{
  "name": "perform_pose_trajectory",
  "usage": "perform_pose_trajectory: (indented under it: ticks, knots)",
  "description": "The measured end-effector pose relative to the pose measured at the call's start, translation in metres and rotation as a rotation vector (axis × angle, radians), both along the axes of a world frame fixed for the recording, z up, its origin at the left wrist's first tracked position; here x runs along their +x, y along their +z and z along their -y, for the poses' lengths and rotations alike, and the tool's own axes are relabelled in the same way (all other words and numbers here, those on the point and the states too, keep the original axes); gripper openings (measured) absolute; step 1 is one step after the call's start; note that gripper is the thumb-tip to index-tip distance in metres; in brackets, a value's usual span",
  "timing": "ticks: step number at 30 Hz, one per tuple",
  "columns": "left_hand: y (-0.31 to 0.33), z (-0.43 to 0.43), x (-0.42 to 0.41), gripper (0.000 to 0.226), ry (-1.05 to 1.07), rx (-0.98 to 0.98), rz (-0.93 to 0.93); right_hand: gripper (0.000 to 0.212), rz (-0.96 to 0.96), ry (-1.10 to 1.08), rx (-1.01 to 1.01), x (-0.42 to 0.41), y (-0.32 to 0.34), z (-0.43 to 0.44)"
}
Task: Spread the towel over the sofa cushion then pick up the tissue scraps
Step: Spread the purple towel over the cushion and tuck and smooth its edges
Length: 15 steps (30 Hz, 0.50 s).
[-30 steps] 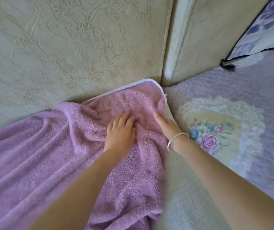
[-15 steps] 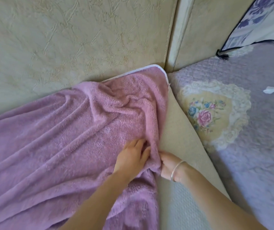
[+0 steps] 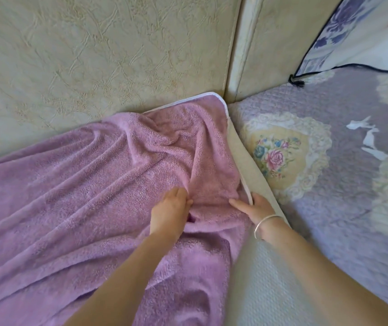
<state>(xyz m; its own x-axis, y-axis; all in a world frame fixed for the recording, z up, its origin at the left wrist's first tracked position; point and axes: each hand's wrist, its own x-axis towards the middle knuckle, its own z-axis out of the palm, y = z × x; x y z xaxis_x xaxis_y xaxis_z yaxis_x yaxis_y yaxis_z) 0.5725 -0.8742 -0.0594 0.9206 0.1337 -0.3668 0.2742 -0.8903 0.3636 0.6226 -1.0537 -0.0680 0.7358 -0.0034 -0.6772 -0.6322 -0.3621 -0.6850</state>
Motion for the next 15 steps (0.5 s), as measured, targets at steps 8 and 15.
perform_pose_trajectory:
  ticks: [8,15]
  knots:
    - [0.000,0.049,0.012,0.027,-0.011,0.054,-0.087,0.026,0.231,0.016,-0.227,0.025,0.008,0.058]
    - [-0.002,0.083,0.045,0.026,-0.171,0.158,0.005,0.020,-0.263,0.079,0.118,-0.006,-0.027,0.076]
